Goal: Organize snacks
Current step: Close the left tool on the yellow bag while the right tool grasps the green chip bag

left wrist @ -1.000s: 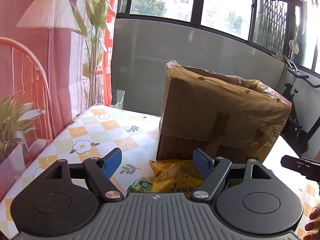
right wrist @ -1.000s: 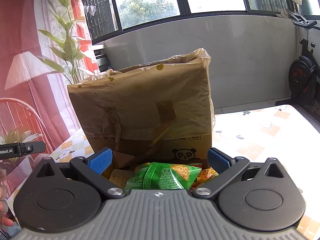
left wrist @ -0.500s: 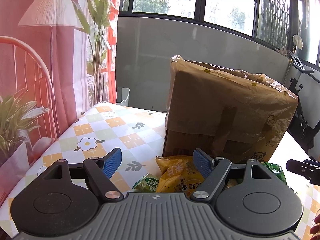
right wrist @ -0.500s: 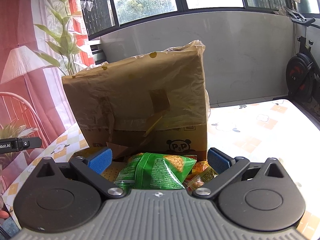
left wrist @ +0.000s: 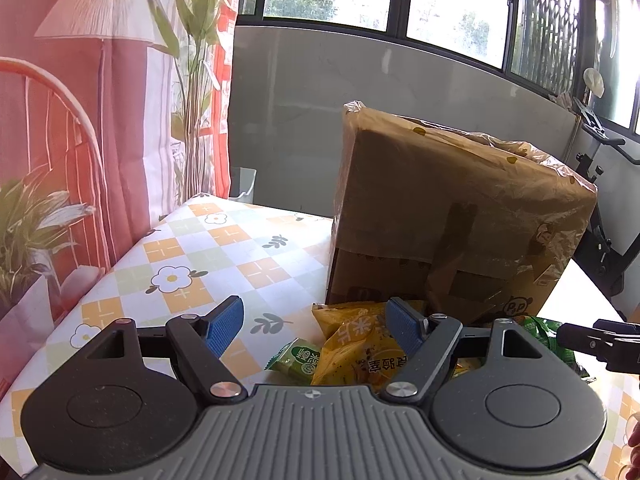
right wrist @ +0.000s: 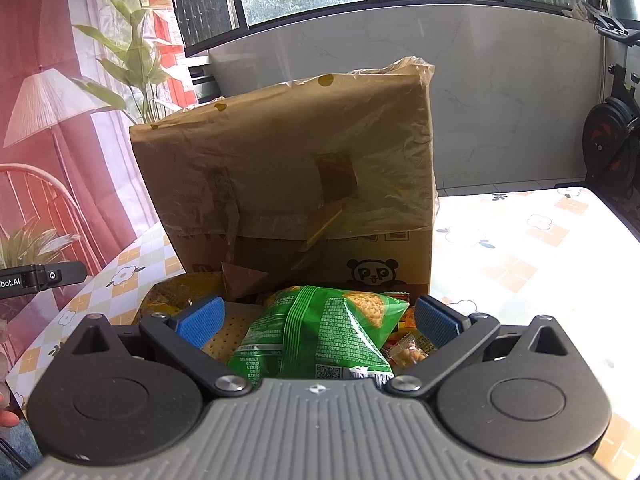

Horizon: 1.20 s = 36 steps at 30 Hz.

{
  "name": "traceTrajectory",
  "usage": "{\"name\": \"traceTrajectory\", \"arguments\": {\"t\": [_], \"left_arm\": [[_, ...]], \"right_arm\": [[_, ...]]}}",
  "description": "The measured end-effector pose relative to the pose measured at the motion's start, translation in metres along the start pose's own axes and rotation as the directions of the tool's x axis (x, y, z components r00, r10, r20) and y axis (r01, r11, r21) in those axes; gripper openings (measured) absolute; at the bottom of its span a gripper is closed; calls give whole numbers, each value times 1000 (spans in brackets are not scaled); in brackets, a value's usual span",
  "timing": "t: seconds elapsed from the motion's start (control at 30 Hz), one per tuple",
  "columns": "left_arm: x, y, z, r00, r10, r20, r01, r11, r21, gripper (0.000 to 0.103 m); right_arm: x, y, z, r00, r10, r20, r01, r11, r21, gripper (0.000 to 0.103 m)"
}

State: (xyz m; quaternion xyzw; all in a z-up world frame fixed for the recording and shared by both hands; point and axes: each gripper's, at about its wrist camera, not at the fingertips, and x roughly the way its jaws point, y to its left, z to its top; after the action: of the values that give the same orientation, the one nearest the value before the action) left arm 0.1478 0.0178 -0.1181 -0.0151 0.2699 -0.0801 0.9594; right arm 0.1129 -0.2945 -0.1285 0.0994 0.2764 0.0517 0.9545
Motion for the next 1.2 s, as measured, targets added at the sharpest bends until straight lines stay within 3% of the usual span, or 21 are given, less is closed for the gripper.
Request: {"name": "traceTrajectory", "arguments": {"t": [0.3, 0.53, 0.63, 1.2], "left_arm": [[16, 3, -2, 999, -11, -53, 11, 1000, -7, 80], [47, -5, -1, 994, -47, -101, 45, 999, -23, 80], [62, -10, -3, 986, -95, -138, 91, 995, -33, 80], [124, -18, -20, 961, -144, -238, 129, 989, -75, 83]], "right_arm": [[50, 1, 4, 994, -42, -99, 41, 999, -3, 102], [50, -9, -16, 985, -19, -170, 31, 997, 68, 95], [43, -11, -23, 986, -16, -165, 31, 995, 92, 92], [39, -13, -25, 990, 12, -142, -1, 997, 77, 91]]}}
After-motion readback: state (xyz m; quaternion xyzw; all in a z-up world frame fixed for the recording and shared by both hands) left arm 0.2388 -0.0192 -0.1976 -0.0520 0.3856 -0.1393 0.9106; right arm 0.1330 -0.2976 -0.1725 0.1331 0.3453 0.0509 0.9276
